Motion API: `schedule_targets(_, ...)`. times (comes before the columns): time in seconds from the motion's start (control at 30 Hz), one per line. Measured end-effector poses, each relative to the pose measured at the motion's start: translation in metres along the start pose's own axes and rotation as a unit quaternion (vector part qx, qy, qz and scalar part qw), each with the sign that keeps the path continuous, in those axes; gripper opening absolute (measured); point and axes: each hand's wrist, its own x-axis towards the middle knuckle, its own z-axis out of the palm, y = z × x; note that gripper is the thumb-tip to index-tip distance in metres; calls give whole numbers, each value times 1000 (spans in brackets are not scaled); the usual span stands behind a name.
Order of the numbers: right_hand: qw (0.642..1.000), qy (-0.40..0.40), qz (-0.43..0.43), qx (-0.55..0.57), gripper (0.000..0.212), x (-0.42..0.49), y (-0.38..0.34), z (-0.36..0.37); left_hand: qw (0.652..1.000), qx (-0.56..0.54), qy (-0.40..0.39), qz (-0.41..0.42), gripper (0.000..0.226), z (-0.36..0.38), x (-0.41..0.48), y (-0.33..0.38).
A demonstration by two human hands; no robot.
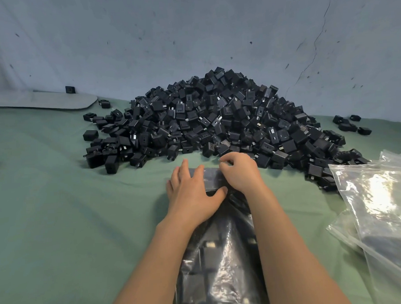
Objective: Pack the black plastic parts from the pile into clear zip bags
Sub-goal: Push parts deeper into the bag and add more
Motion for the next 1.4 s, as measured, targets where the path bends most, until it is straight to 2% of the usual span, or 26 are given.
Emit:
schedule_targets(0.13,999,-13,27,-30,36,22,-10,2,1000,6,6,3,53,-3,11,6)
schedule_targets(0.27,983,-91,80,-135,41,46,-26,10,999,-2,32,-3,46,-9,27,5)
schedule_targets(0.37,967,-144,123,-172,51,62,-31,20,999,-13,45,-4,43,-12,36,4)
schedule_targets(0.6,971,-71,178,-145,47,65,-24,27,997,-46,69,-3,40,-15,42,1)
schedule_targets(0.67,984,-47,153,-77,44,61,-25,23,994,-66,82,4,39,-17,39,0)
schedule_targets(0.77,993,-12,71,97,33,46,-31,1,982,-147,122,9,39,-26,32,-1)
schedule_targets(0.87,983,-44,-7,179,26,16,-40,-33,966,-226,128,12,48,-38,23,0)
schedule_targets(0.93,975,-102,-45,190,30,-13,-47,-51,954,-286,86,29,48,-46,12,5)
schedule_targets(1.0,973,-131,-70,178,36,-42,-49,-59,940,-333,44,67,35,-52,-3,12)
schedule_targets(1.07,974,-102,-76,190,41,-69,-49,-62,934,-345,47,78,21,-54,-19,16)
schedule_targets(1.2,955,-24,-71,289,37,-127,-37,-56,907,-418,41,4,7,-53,-52,16)
schedule_targets(1.3,964,-17,-140,225,35,-169,-23,-44,885,-463,-14,-42,6,-49,-78,15)
schedule_targets(1.4,980,-34,-149,131,36,-189,-7,-38,877,-476,-58,-39,15,-46,-97,18)
